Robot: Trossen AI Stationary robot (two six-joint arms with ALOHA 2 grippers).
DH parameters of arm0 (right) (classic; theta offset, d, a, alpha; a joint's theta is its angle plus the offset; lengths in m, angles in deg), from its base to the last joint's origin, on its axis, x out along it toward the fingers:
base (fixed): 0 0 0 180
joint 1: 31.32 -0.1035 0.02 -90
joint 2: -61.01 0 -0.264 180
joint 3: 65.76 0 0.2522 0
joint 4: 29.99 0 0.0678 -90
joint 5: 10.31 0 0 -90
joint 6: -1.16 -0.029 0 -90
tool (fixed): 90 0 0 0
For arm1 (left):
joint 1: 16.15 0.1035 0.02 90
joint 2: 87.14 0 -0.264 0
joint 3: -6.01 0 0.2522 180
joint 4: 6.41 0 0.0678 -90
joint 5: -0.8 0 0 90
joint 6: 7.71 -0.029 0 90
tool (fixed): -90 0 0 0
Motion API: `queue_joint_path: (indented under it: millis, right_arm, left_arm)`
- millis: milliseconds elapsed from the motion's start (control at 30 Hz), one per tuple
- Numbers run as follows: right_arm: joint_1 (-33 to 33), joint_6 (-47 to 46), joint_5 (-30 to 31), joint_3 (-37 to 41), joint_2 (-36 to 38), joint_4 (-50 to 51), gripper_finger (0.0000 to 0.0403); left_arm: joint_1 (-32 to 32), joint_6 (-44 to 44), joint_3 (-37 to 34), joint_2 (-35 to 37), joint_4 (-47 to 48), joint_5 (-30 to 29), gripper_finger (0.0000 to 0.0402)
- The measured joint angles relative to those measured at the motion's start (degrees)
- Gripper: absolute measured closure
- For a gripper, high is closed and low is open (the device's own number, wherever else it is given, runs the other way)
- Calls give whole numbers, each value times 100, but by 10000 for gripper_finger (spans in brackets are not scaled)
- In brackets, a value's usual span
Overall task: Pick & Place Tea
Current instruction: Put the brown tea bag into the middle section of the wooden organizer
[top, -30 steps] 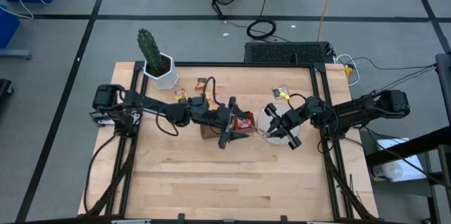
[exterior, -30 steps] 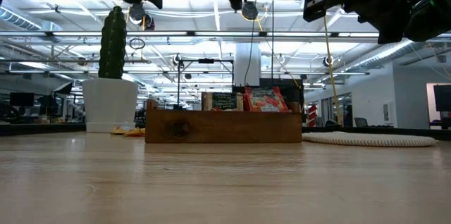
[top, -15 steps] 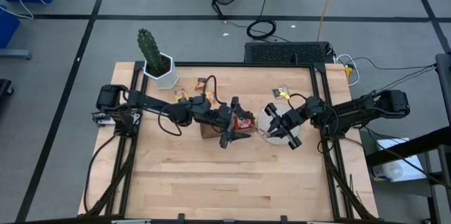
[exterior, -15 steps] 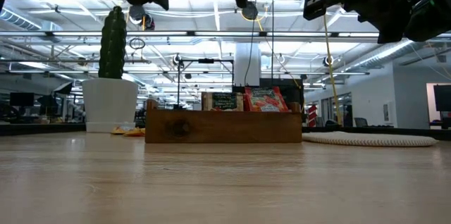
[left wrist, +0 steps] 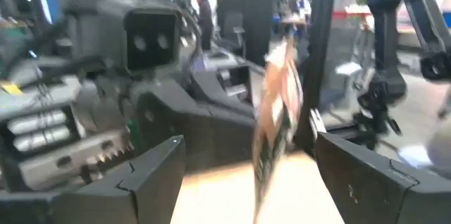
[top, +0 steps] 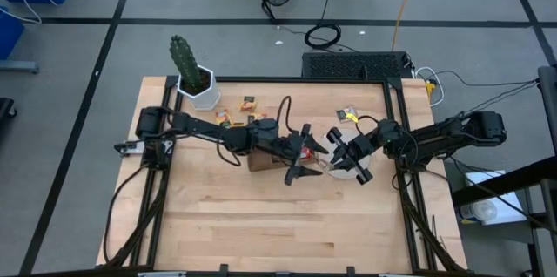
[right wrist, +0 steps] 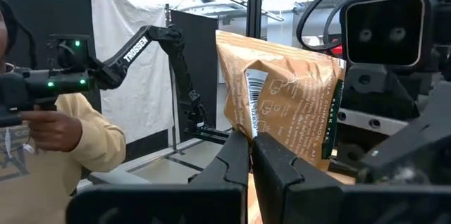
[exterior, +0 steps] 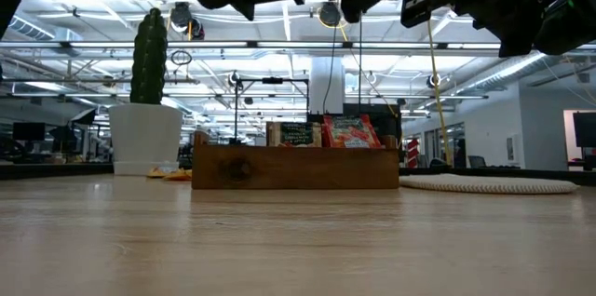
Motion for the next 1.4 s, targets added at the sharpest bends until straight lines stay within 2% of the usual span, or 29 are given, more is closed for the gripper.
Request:
queue_joint_path:
  millis: [200, 733, 833, 933, 1033, 1300, 1400]
  right_arm:
    - [2, -2, -178, 0, 1, -10, 403]
    - [0, -22, -175, 0, 2, 29, 403]
    - [0, -22, -175, 0, 2, 31, 403]
    - [0, -20, -175, 0, 2, 44, 403]
    - [0, -22, -175, 0, 2, 44, 403]
    - [0, -20, -173, 0, 2, 94, 403]
    - [0, -21, -175, 2, 4, 114, 403]
  left_arm:
    - [86, -199, -2, 446, 988, 307, 92]
    - [136, -466, -4, 531, 1045, 438, 92]
    - [133, -507, -5, 519, 1100, 452, 104]
    - [134, -639, -7, 518, 1064, 500, 140]
    - [133, -675, -7, 518, 1083, 519, 194]
    - [140, -947, -7, 518, 1044, 538, 373]
    - [140, -933, -7, 518, 1054, 548, 390]
